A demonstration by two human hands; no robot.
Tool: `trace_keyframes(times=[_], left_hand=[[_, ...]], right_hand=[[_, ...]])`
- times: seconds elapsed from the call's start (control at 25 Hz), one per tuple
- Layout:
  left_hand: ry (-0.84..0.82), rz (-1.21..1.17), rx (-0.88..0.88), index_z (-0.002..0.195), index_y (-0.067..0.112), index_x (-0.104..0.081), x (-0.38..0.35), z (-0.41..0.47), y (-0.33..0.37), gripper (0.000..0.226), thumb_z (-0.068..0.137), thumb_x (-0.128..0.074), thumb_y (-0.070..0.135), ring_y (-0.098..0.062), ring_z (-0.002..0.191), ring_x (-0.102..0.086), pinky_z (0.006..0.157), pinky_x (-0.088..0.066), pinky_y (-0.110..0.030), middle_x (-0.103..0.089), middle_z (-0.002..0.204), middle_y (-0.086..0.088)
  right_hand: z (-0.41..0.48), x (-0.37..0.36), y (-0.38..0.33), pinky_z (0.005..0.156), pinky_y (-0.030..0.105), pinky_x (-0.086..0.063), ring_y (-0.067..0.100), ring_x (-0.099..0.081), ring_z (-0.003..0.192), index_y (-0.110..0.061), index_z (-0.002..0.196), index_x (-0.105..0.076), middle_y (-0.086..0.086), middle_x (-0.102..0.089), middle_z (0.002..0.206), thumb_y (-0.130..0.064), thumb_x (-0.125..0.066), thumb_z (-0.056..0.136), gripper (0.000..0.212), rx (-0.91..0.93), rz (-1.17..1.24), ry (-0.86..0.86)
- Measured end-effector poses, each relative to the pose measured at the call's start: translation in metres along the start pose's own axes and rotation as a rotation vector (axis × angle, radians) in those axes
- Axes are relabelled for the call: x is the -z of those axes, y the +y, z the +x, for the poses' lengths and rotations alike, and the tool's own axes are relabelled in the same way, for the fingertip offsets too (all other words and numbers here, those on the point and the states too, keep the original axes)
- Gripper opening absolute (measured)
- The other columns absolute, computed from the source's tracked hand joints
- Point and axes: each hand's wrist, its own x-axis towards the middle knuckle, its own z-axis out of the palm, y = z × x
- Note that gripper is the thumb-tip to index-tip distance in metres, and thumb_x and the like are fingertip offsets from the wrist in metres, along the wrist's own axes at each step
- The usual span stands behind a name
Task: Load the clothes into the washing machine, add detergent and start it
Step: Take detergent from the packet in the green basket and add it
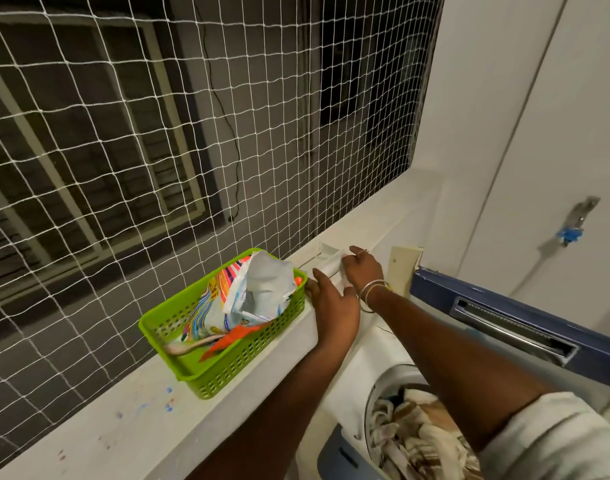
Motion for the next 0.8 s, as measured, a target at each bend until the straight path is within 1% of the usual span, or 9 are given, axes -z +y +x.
trace_keyframes(times=[0.08,0.12,0.2,0.28,0.4,0.52,0.64,0.72,0.8], left_hand=[[0.009,-0.002,-0.055,0.158,0.014,-0.008,0.001,-0.009,0.008,0.072,0.1,-0.048,0.031,-0.022,0.153,0.003,0.124,-0.009,-0.04,0.005,0.166,-0.009],[0.015,-0.011,-0.083,0.157,0.014,-0.013,0.002,-0.015,0.015,0.068,0.101,-0.047,0.031,-0.022,0.153,-0.003,0.124,-0.012,-0.038,-0.001,0.166,-0.008],[0.044,-0.043,-0.13,0.155,0.014,-0.025,0.006,-0.027,0.03,0.06,0.101,-0.046,0.03,-0.022,0.15,-0.022,0.121,-0.021,-0.035,-0.022,0.163,-0.007],[0.071,-0.073,-0.156,0.146,0.016,-0.044,0.014,-0.036,0.046,0.049,0.1,-0.047,0.032,-0.023,0.139,-0.041,0.115,-0.032,-0.035,-0.046,0.15,-0.007],[0.055,-0.153,-0.216,0.117,0.017,-0.067,0.034,-0.049,0.067,0.029,0.096,-0.051,0.028,-0.021,0.113,-0.06,0.097,-0.045,-0.033,-0.068,0.121,-0.002],[0.052,-0.202,-0.299,0.1,0.015,-0.072,0.061,-0.06,0.085,0.025,0.096,-0.052,0.029,-0.025,0.099,-0.064,0.09,-0.048,-0.039,-0.072,0.102,-0.004],[0.071,-0.213,-0.366,0.091,0.018,-0.075,0.098,-0.065,0.109,0.035,0.098,-0.048,0.039,-0.023,0.092,-0.067,0.086,-0.05,-0.04,-0.074,0.091,-0.002],[0.045,-0.239,-0.389,0.083,0.022,-0.076,0.129,-0.062,0.121,0.039,0.097,-0.047,0.044,-0.018,0.091,-0.07,0.088,-0.051,-0.04,-0.076,0.088,0.001],[0.024,-0.233,-0.409,0.086,0.02,-0.076,0.159,-0.059,0.127,0.04,0.099,-0.046,0.043,-0.015,0.094,-0.071,0.087,-0.051,-0.036,-0.077,0.092,0.002]], right_hand=[[-0.011,0.008,-0.001,0.109,0.03,-0.033,0.029,-0.049,0.13,-0.012,0.139,-0.053,0.01,-0.052,0.144,-0.026,-0.046,0.1,0.042,0.017,0.015,0.02],[-0.018,0.013,-0.002,0.108,0.03,-0.034,0.029,-0.05,0.128,-0.012,0.137,-0.054,0.01,-0.054,0.142,-0.025,-0.047,0.1,0.04,0.027,0.045,0.03],[-0.034,0.023,-0.006,0.103,0.028,-0.038,0.029,-0.055,0.123,-0.012,0.133,-0.057,0.01,-0.059,0.135,-0.022,-0.05,0.098,0.037,0.052,0.097,0.057],[-0.049,0.03,-0.012,0.098,0.026,-0.041,0.027,-0.06,0.116,-0.015,0.128,-0.061,0.009,-0.063,0.129,-0.019,-0.052,0.096,0.033,0.101,0.095,0.094],[-0.071,0.036,-0.022,0.092,0.027,-0.048,0.022,-0.065,0.105,-0.02,0.119,-0.066,0.002,-0.069,0.119,-0.019,-0.051,0.094,0.029,0.165,0.122,0.155],[-0.096,0.039,-0.036,0.082,0.024,-0.048,0.015,-0.064,0.092,-0.02,0.114,-0.068,-0.002,-0.07,0.106,-0.021,-0.053,0.093,0.026,0.218,0.209,0.191],[-0.117,0.041,-0.053,0.074,0.026,-0.049,0.011,-0.062,0.076,-0.022,0.101,-0.069,-0.004,-0.069,0.085,-0.024,-0.059,0.09,0.015,0.311,0.258,0.211],[-0.131,0.037,-0.066,0.07,0.026,-0.048,0.007,-0.06,0.07,-0.025,0.092,-0.068,-0.008,-0.066,0.075,-0.027,-0.062,0.088,0.008,0.36,0.25,0.187],[-0.144,0.03,-0.079,0.067,0.025,-0.048,0.005,-0.061,0.069,-0.026,0.087,-0.067,-0.009,-0.066,0.074,-0.031,-0.064,0.085,0.006,0.417,0.19,0.152]])
